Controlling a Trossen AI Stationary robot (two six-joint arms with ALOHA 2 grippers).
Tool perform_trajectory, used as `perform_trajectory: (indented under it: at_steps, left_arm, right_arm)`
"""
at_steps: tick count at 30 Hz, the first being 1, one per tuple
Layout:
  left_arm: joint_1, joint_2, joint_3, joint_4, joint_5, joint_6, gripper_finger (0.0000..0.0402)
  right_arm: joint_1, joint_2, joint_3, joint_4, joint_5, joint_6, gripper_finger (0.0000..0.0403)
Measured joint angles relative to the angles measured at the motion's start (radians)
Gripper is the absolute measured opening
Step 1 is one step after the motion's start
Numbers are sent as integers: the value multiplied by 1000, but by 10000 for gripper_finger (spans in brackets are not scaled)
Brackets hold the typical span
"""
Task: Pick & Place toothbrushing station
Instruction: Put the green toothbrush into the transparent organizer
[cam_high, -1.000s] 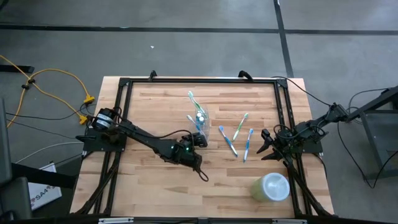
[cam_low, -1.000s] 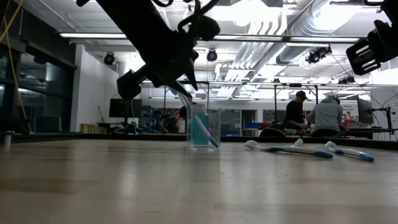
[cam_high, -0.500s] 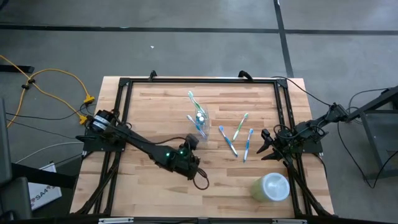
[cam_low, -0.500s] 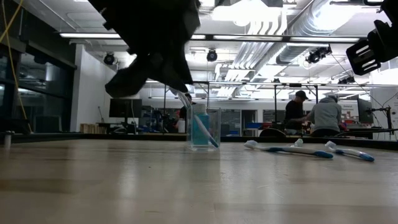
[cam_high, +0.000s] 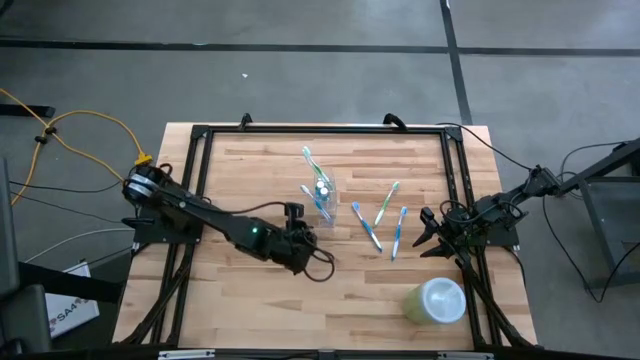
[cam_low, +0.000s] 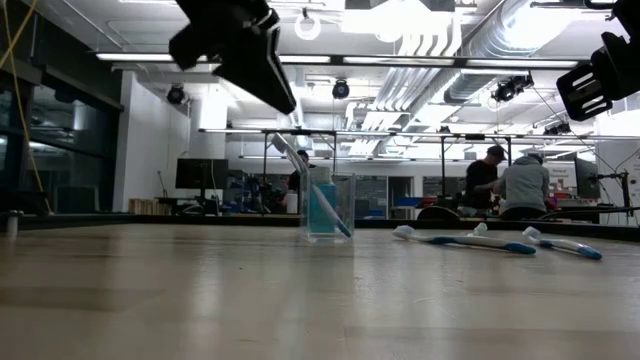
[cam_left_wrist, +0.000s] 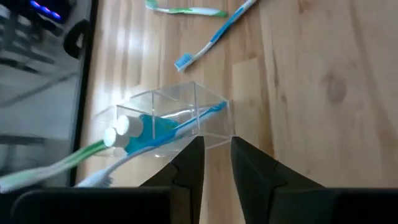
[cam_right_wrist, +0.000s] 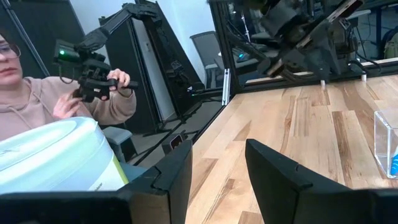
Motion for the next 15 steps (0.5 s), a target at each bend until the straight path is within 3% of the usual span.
perform_trajectory:
  at_steps: [15]
  left_arm:
    - [121, -45, 0, -36, 328, -178, 74]
  right_arm:
    - [0, 0, 0, 0, 0, 0, 142]
